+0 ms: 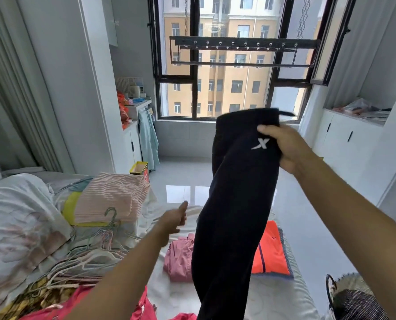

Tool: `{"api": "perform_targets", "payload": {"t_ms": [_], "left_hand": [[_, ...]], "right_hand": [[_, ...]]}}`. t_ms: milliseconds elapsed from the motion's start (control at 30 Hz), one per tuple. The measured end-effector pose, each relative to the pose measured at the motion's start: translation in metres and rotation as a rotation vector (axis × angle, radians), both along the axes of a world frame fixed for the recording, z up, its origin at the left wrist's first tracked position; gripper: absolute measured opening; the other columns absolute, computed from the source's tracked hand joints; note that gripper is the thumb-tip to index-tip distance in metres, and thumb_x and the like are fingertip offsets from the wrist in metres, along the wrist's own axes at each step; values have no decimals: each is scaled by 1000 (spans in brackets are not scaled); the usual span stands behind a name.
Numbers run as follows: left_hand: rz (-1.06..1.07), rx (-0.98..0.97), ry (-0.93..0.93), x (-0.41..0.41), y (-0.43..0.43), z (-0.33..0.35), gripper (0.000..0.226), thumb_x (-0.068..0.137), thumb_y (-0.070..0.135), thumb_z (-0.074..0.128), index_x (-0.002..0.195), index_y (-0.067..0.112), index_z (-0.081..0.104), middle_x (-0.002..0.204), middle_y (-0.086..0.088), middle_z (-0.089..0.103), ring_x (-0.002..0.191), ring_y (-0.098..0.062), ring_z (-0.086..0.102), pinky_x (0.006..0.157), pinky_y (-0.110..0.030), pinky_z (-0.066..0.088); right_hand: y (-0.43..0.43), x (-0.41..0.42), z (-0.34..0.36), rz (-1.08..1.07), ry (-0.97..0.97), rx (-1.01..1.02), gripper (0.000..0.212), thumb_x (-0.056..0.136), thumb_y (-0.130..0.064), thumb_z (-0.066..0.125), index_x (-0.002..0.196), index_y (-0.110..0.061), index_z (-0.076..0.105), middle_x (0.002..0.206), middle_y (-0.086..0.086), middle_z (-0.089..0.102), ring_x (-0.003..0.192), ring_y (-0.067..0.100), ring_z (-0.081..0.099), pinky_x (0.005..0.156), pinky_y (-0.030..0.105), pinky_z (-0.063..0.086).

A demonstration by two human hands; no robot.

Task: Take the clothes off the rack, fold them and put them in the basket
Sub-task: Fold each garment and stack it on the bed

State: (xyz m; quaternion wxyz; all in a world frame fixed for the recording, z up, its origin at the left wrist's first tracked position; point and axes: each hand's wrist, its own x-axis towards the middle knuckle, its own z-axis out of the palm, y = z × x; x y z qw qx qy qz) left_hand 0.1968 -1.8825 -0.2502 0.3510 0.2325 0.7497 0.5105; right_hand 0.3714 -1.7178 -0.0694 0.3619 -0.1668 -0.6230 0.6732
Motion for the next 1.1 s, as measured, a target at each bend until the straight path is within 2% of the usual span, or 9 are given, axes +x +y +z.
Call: {"api": "perform_targets", "payload": {"t_ms": [167, 267, 433, 500, 600, 733, 867, 967, 1100], "left_hand": [[-191, 90, -131, 28, 8, -16, 59, 86, 72, 18, 113, 38, 57, 122, 5, 59, 117, -18, 52, 102, -38, 40], [-294, 67, -374, 22, 11, -29, 76, 71, 88, 20, 115, 41, 61, 128, 7, 58, 121, -16, 51, 108, -37, 38], [-224, 330, -683, 26, 16, -35, 61, 86, 65, 36, 118, 23, 64, 126, -5, 62, 120, -22, 54, 108, -40, 36], [-7, 490, -666, 23, 22, -28, 50, 90, 54, 44, 116, 16, 62, 124, -7, 61, 116, -21, 54, 108, -42, 33], [250, 566, -534, -1, 27, -8, 24, 94, 31, 50, 101, 12, 62, 108, -5, 63, 105, -20, 54, 91, -35, 40], [170, 579, -555, -19, 32, 32, 23, 95, 26, 48, 92, 11, 65, 91, -6, 66, 86, -20, 59, 75, -32, 46], [-72, 237, -622, 7, 39, 37, 58, 83, 56, 48, 104, 7, 70, 103, -14, 69, 94, -29, 65, 81, -40, 48], [91, 351, -558, 17, 47, 36, 37, 87, 29, 59, 116, 6, 63, 116, -16, 65, 100, -28, 62, 78, -38, 51], [265, 370, -314, 10, 32, 50, 18, 88, 24, 61, 93, 7, 64, 77, -3, 66, 75, -17, 62, 58, -27, 51]], "right_hand": [[-1, -10, 28, -25, 71, -99, 13, 89, -11, 52, 98, -10, 62, 71, 1, 71, 65, 14, 68, 59, 27, 57], [2, -8, 26, -39, 66, -124, 12, 90, -12, 50, 90, -11, 62, 67, 0, 69, 63, 13, 65, 56, 25, 57], [14, 7, 10, -54, 9, -167, 14, 90, -15, 49, 92, -11, 62, 74, 2, 70, 62, 14, 67, 52, 25, 56], [23, 19, 9, -68, 13, -193, 15, 91, -15, 48, 88, -11, 63, 69, 1, 70, 60, 14, 67, 52, 25, 56], [43, 43, 13, -98, 45, -168, 16, 92, -14, 46, 91, -10, 62, 69, 1, 71, 61, 14, 68, 55, 27, 57], [66, 67, 25, -155, 126, -140, 15, 91, -14, 47, 91, -14, 62, 69, -2, 71, 63, 13, 69, 57, 27, 57], [77, 74, 28, -102, 144, -159, 17, 91, -16, 47, 89, -15, 63, 69, -2, 70, 65, 13, 68, 58, 27, 56], [82, 76, 22, -56, 90, -149, 17, 91, -15, 47, 91, -13, 64, 74, 0, 70, 69, 15, 67, 60, 27, 57], [95, 83, 22, -57, 54, -11, 17, 92, -10, 49, 104, -12, 62, 88, 1, 71, 82, 16, 67, 68, 29, 58]]}}
